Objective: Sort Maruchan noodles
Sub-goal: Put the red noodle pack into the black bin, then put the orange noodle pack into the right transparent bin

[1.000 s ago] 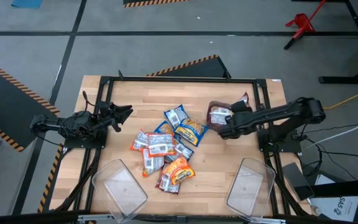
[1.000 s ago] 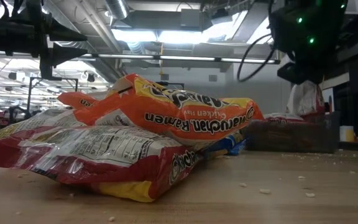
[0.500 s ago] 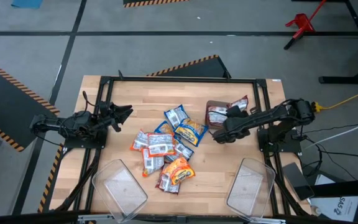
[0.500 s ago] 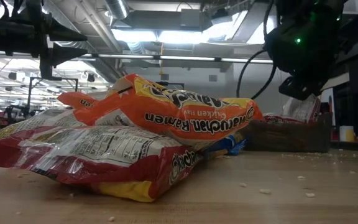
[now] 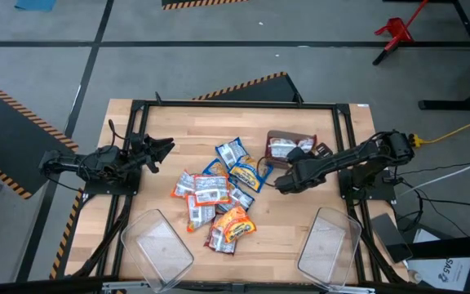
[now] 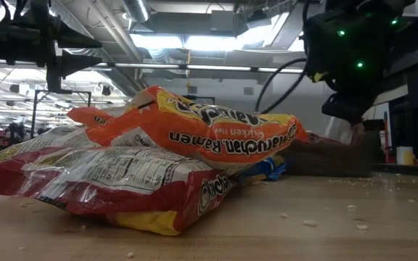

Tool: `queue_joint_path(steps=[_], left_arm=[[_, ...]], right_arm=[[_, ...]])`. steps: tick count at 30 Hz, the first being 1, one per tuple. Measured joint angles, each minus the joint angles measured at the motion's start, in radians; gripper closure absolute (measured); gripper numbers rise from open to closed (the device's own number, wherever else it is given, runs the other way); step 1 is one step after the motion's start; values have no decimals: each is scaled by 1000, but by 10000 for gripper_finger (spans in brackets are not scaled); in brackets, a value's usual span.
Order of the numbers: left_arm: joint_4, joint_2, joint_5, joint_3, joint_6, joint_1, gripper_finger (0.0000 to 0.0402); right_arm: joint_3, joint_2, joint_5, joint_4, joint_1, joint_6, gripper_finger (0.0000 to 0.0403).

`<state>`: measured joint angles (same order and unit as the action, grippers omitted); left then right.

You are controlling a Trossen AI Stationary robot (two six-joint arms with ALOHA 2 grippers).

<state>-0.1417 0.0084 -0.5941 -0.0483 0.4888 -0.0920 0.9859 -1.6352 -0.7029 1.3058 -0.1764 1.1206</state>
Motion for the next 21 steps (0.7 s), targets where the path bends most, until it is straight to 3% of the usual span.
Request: queue_joint_path(steps=[12,18,21], left_arm=[[0,0,0,0,0,0,243],[0,0,0,0,1,0,243],[0,0,0,0,1,0,243]], right_arm=[[16,74,6,2,-1,-89,191],[105,145,5,-15,-1,-222,159],[136,176,15,-153,-1,-359,158]])
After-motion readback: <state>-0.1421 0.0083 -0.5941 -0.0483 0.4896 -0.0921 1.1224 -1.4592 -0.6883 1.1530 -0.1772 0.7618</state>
